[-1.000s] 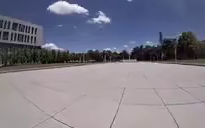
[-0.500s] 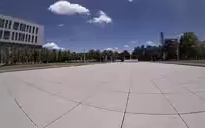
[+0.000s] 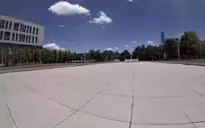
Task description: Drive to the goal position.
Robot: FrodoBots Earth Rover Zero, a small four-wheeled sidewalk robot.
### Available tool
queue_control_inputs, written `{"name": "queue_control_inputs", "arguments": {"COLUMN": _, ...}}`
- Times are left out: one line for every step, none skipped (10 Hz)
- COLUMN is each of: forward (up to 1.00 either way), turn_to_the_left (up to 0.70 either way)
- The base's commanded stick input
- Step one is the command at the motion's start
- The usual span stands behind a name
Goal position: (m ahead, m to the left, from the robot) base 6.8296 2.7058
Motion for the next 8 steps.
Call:
{"name": "queue_control_inputs", "arguments": {"forward": 0.5, "turn_to_the_left": 0.0}}
{"name": "queue_control_inputs", "arguments": {"forward": 0.5, "turn_to_the_left": 0.0}}
{"name": "queue_control_inputs", "arguments": {"forward": 0.5, "turn_to_the_left": 0.0}}
{"name": "queue_control_inputs", "arguments": {"forward": 0.5, "turn_to_the_left": 0.0}}
{"name": "queue_control_inputs", "arguments": {"forward": 0.5, "turn_to_the_left": 0.0}}
{"name": "queue_control_inputs", "arguments": {"forward": 0.5, "turn_to_the_left": 0.0}}
{"name": "queue_control_inputs", "arguments": {"forward": 0.5, "turn_to_the_left": 0.0}}
{"name": "queue_control_inputs", "arguments": {"forward": 0.5, "turn_to_the_left": 0.0}}
